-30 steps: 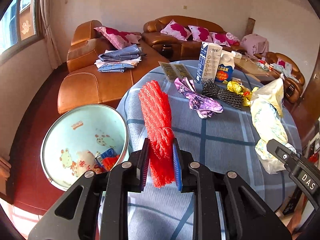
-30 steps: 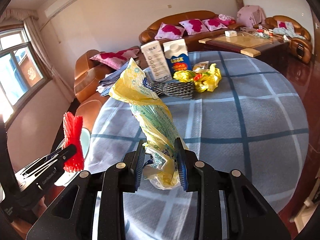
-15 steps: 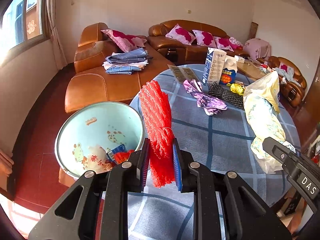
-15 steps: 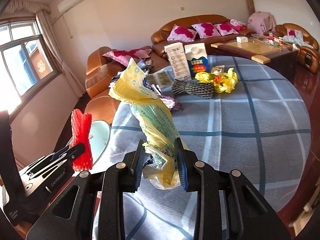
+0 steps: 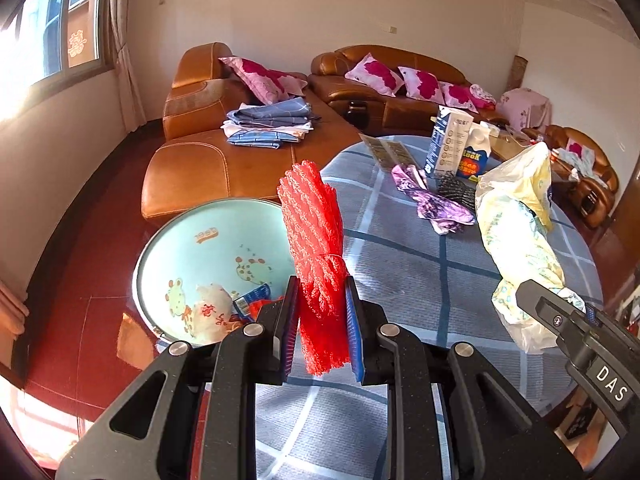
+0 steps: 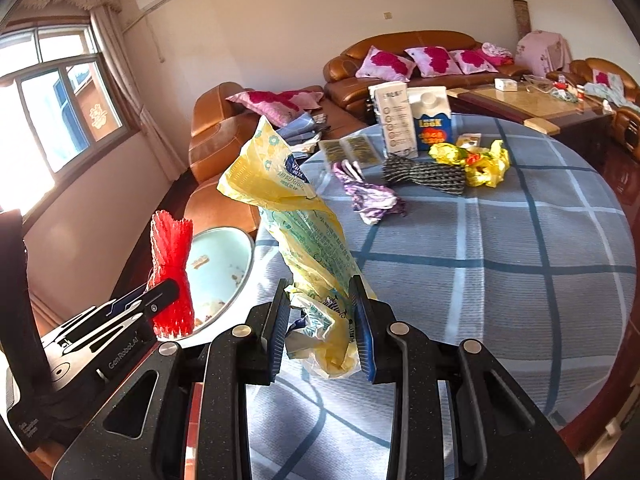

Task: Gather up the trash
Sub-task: 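Carry the wrapper and mesh net over the turquoise bin and open both tools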

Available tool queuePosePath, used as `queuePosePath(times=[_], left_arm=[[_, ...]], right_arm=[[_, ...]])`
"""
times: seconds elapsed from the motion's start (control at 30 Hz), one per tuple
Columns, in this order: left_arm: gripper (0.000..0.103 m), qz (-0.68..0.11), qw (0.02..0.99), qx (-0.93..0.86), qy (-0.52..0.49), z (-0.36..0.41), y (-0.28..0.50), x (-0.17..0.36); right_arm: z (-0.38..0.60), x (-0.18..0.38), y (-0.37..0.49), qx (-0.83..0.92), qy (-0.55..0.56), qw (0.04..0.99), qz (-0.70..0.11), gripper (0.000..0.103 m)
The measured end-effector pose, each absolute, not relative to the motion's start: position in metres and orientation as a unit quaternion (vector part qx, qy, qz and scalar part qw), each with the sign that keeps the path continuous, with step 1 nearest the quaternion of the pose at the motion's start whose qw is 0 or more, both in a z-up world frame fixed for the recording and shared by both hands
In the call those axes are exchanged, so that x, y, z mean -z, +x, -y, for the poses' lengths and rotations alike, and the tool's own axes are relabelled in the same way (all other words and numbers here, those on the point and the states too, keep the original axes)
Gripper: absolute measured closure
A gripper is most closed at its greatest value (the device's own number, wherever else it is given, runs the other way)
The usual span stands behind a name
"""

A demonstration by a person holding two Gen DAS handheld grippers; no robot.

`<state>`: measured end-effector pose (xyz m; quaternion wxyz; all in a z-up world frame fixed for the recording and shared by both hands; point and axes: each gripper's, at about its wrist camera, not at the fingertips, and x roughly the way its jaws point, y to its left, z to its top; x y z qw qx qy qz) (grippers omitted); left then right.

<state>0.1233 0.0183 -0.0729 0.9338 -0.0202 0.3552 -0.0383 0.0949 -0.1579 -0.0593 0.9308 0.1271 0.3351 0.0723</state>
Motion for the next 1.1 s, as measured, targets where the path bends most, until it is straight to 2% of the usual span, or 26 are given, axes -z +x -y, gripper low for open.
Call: queuePosePath(times=[1.1], left_arm=[[0.082,-0.361,0.930,-0.036,-0.067,-0.104,0.141,0.086]], right_arm=[[0.058,0.056,0.147,-0.153,0.082,0.920,-0.351,0.072]])
